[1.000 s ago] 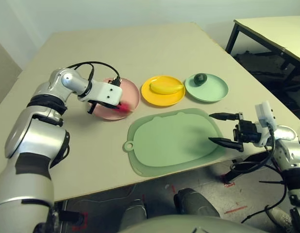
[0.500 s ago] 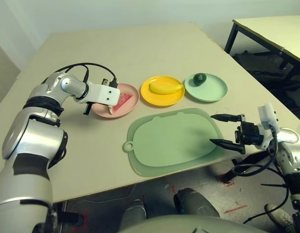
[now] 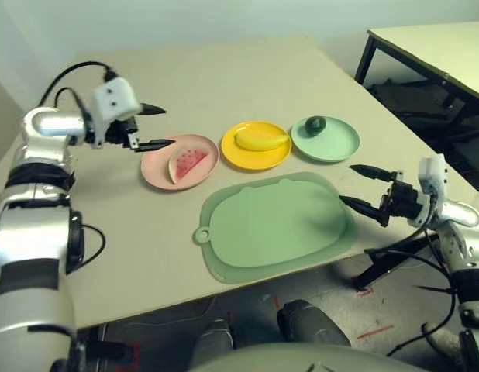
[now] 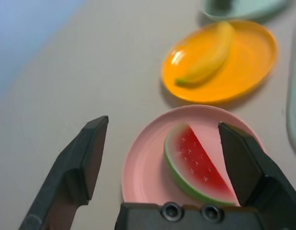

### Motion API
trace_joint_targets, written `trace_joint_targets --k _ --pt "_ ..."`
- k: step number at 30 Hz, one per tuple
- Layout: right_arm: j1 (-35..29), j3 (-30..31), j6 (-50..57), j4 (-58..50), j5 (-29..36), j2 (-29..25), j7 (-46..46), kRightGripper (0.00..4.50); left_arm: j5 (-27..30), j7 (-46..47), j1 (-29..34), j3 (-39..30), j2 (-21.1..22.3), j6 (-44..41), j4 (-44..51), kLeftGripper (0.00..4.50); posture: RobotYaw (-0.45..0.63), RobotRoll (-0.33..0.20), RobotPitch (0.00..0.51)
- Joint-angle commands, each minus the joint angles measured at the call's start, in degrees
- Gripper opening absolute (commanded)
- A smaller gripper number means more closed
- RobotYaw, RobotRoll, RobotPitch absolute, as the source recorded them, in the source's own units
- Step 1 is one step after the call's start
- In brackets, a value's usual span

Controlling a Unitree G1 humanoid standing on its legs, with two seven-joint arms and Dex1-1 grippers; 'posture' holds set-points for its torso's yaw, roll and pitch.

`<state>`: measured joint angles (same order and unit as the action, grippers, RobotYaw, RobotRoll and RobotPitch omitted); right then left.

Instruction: Place the fruits into color-matched plates.

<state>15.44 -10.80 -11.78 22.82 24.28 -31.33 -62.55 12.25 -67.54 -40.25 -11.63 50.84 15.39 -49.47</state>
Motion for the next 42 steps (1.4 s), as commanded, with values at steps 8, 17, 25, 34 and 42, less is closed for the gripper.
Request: trace_joint_targets --k 8,17,25,34,42 --pt "2.9 -4.8 -10.7 13.8 -4.3 1.3 10.9 4.5 11.2 30.8 35.6 -18.1 -14.9 -21.1 42.3 4.48 -0.12 0.0 0.073" --pt "1.7 -5.8 -13.4 15.3 -2.2 2.4 10.6 4.5 9.9 41.4 46.8 -16.3 -26.7 -21.5 51.4 4.48 -0.1 0.0 0.084" --pt "1.9 -8.1 -13.0 18.0 -1.3 2.2 13.8 4.5 9.2 44.0 48.4 -13.7 -29.5 -21.5 53.8 4.48 -0.09 0.0 0.094" --pt "4.5 -14.2 -14.9 27.7 -0.4 -3.6 14.8 4.5 7.1 46.1 48.9 -8.5 -33.4 -19.9 56.2 4.48 -0.11 0.0 0.082" --pt "6.1 -14.7 -15.3 30.4 -1.3 -5.6 13.2 4.5 6.2 46.7 47.8 -6.2 -34.7 -17.9 54.4 4.48 -0.11 0.0 0.07"
